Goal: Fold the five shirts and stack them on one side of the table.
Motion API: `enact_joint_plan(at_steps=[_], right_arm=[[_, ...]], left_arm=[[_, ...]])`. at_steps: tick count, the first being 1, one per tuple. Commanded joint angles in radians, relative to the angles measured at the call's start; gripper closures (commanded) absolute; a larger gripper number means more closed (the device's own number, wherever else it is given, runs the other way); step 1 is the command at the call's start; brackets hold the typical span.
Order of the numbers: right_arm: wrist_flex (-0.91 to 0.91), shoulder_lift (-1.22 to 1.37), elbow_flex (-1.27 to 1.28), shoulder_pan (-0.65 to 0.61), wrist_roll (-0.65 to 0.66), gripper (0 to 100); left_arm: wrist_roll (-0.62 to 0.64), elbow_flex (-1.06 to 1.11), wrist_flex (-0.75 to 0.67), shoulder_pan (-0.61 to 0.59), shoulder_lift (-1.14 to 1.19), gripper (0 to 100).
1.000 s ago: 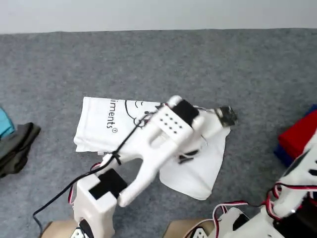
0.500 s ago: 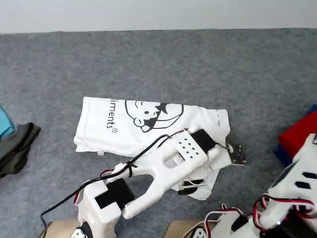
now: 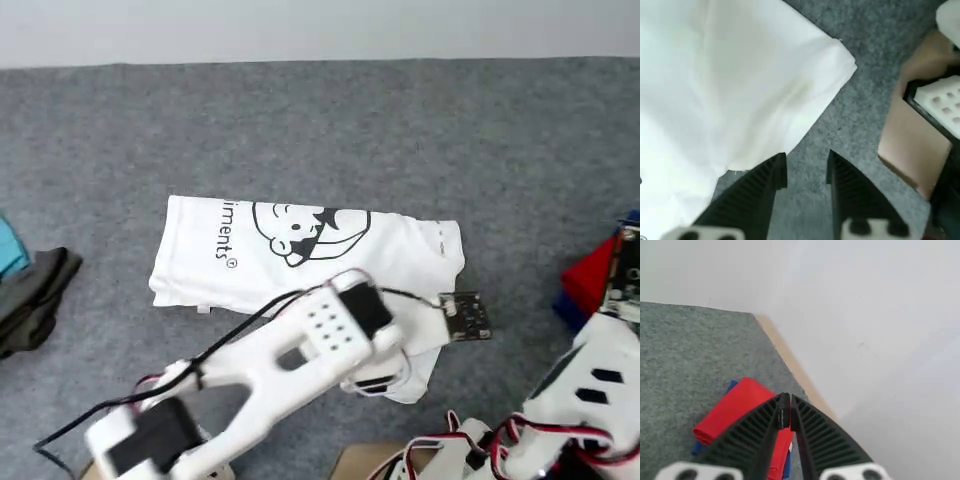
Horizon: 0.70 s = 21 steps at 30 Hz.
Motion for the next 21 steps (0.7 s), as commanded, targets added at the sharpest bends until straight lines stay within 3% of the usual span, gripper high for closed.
enact_joint_plan(at_steps=[1,11,21], right_arm=[[0.004,-0.002,-0.005,0.010,0.009,99.0],[0.004,-0.002,-0.006,0.010,0.009,99.0],[0.004,-0.042,-0.003,0.008,0.014,99.0]], left_arm=[[0.017,0.127,-0.147,-0.011,-0.123,86],[0.011,0.183,-0.218,-0.009,-0.106,77],[-0.006,0.125,-0.287,-0.063,0.086,77]])
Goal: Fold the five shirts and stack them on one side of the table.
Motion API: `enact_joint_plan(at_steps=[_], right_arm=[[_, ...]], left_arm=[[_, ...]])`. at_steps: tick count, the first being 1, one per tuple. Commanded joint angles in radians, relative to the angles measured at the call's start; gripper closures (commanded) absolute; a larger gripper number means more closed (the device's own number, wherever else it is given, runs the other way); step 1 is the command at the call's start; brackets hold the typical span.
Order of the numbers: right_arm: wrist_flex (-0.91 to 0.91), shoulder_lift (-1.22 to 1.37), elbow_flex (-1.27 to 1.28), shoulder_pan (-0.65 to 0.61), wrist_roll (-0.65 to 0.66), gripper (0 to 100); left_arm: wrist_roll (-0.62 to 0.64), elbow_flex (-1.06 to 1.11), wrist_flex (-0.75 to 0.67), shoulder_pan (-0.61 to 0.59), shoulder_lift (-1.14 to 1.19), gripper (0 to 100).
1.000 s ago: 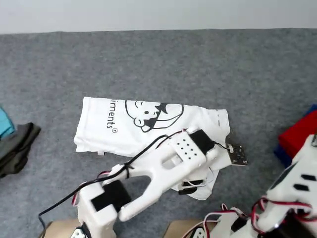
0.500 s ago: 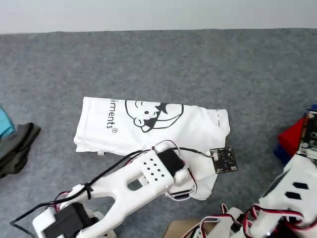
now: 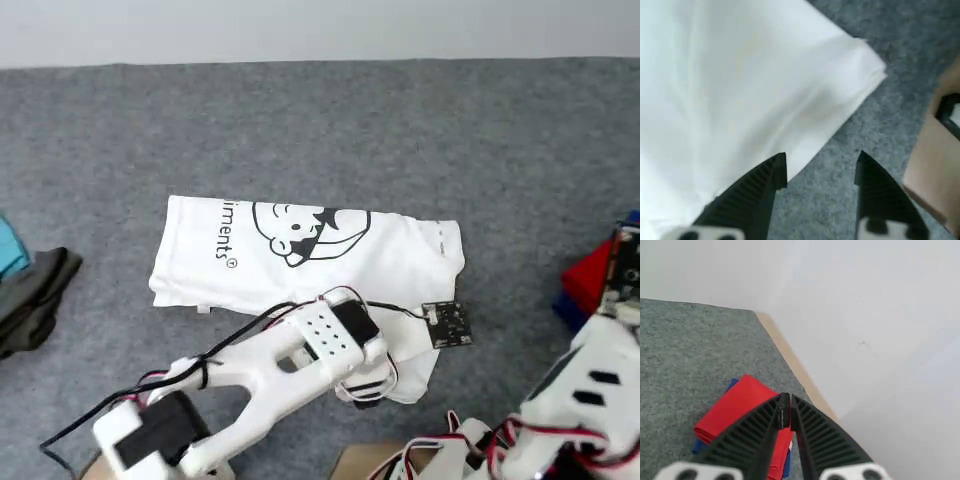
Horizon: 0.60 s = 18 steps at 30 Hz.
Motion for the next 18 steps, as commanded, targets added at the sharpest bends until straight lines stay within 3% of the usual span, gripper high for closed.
enact_joint_plan(at_steps=[1,8,18], right_arm=[[0.004,-0.027,-0.002,0.008,0.012,99.0],[0.047,-0.033,-0.005,0.008,0.012,99.0],[0.044,-0.033,-0.008,0.008,0.012,99.0]], left_arm=[[-0.029,-0.056,-0.034,-0.035,0.012,77],[-0.080,-0.064,-0.078,-0.075,0.064,77],[-0.091,-0.194,-0.005,-0.074,0.213,79]])
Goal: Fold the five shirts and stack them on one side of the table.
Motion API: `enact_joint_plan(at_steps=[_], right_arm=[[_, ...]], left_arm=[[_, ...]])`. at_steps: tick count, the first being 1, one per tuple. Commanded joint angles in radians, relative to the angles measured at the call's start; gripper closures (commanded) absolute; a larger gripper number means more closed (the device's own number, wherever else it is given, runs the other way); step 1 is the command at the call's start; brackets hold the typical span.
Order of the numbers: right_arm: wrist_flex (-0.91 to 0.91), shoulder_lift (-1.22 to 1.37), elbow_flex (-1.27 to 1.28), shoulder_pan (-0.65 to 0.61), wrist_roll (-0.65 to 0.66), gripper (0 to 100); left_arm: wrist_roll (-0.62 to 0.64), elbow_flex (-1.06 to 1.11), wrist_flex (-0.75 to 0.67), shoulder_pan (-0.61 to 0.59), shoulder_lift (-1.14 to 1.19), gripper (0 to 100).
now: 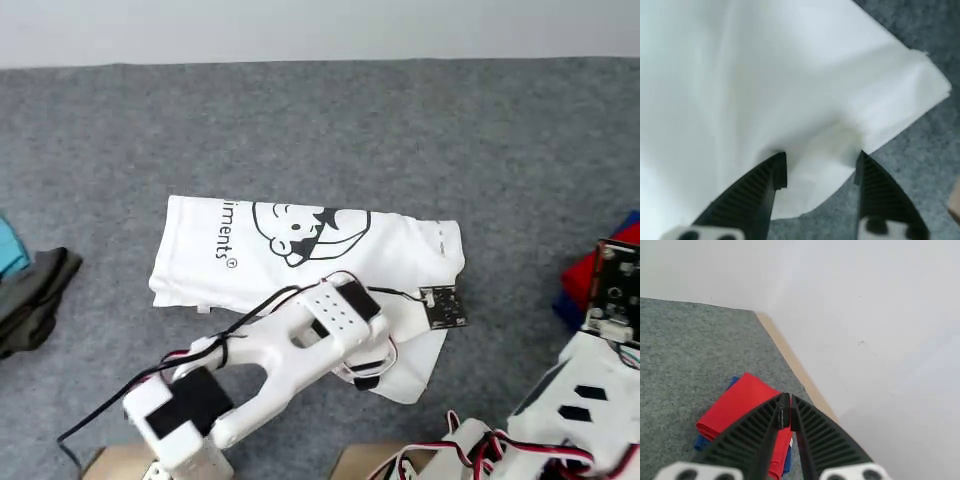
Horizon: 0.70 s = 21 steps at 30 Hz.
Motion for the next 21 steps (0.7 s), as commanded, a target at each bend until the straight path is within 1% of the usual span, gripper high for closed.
enact_joint_plan(at_steps=[1,4,9,16,21], right_arm=[[0.002,-0.004,-0.008,0.008,0.009,99.0],[0.001,-0.005,-0.008,0.010,0.009,99.0],[0.002,-0.005,-0.008,0.012,0.009,99.0],[0.002,-0.005,-0.008,0.012,0.009,99.0],[0.002,-0.005,-0.008,0.012,0.009,99.0]], left_arm=[[-0.006,-0.114,0.069,-0.009,0.066,80],[-0.006,-0.209,0.137,-0.009,0.152,86],[-0.006,-0.271,0.172,-0.005,0.204,99],[0.002,-0.277,0.172,0.011,0.195,99],[0.002,-0.275,0.172,-0.006,0.069,99]])
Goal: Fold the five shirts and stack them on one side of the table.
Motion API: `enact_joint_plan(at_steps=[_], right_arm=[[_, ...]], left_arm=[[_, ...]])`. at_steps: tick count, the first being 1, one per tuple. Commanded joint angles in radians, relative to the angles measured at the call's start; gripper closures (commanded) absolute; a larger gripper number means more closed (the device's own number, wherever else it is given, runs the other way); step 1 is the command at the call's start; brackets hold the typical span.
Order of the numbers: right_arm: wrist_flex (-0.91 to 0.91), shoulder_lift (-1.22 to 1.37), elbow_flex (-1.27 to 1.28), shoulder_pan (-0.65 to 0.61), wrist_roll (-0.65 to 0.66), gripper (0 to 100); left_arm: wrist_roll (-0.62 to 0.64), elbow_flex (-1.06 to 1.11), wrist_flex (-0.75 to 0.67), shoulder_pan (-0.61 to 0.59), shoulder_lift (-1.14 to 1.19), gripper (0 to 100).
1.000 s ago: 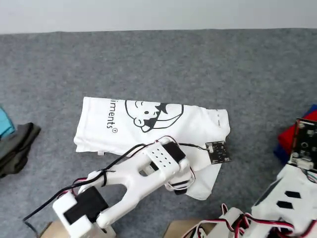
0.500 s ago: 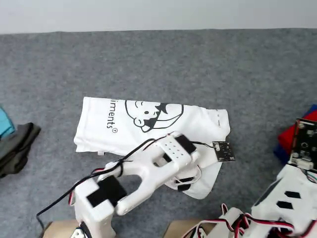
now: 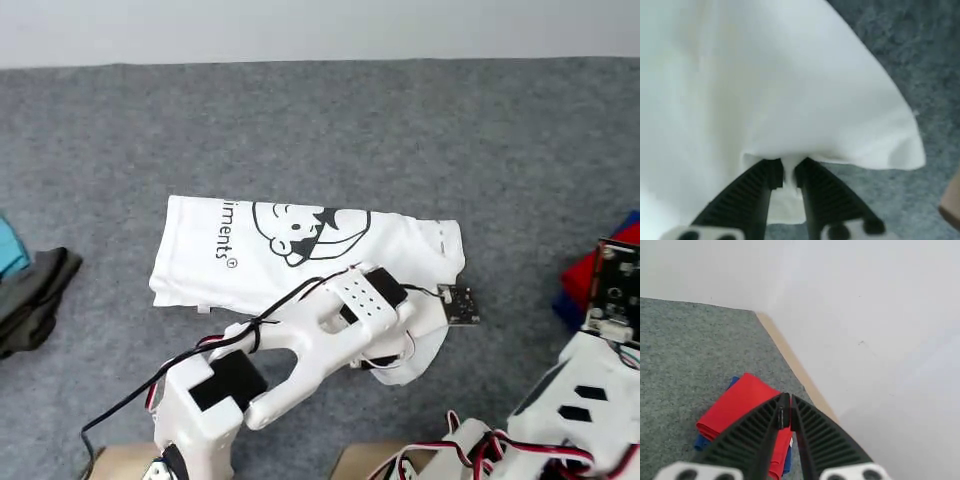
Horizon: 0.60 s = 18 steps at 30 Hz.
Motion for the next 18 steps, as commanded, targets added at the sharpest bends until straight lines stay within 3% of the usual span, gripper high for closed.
enact_joint_plan(at_steps=[1,8,18], right_arm=[[0.002,-0.005,-0.008,0.012,0.009,99.0],[0.002,-0.005,-0.005,0.008,0.009,99.0],[0.004,-0.005,-0.005,0.010,0.009,99.0]], left_arm=[[-0.003,-0.027,0.000,-0.026,-0.130,99],[-0.003,-0.088,-0.008,-0.130,-0.146,99],[-0.003,-0.438,0.072,-0.229,0.080,99]])
